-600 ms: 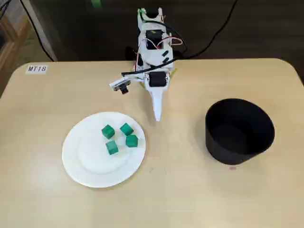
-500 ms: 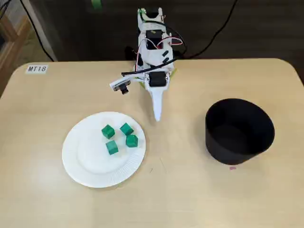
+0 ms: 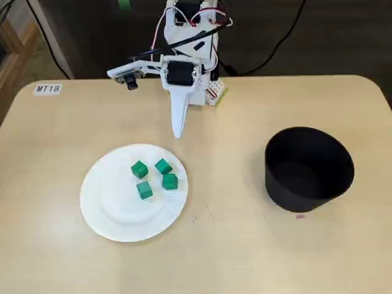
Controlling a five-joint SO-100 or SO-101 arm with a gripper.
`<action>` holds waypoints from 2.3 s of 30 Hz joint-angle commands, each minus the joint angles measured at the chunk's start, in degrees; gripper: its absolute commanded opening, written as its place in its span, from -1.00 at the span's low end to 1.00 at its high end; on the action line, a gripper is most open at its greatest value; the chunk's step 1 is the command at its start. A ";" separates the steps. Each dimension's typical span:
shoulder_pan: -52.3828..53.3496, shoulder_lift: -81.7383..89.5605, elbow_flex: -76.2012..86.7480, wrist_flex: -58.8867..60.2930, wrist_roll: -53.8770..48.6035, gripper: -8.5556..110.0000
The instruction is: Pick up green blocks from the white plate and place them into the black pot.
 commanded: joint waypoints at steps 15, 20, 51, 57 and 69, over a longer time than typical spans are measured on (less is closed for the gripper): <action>17.84 -18.54 -13.62 12.57 2.90 -0.90; 19.86 -26.37 -20.65 20.21 4.31 -0.90; 20.83 -50.36 -20.65 17.31 3.25 -0.29; 19.78 -52.82 -20.57 13.27 5.19 -0.33; 18.28 -58.45 -20.74 5.89 8.44 -0.42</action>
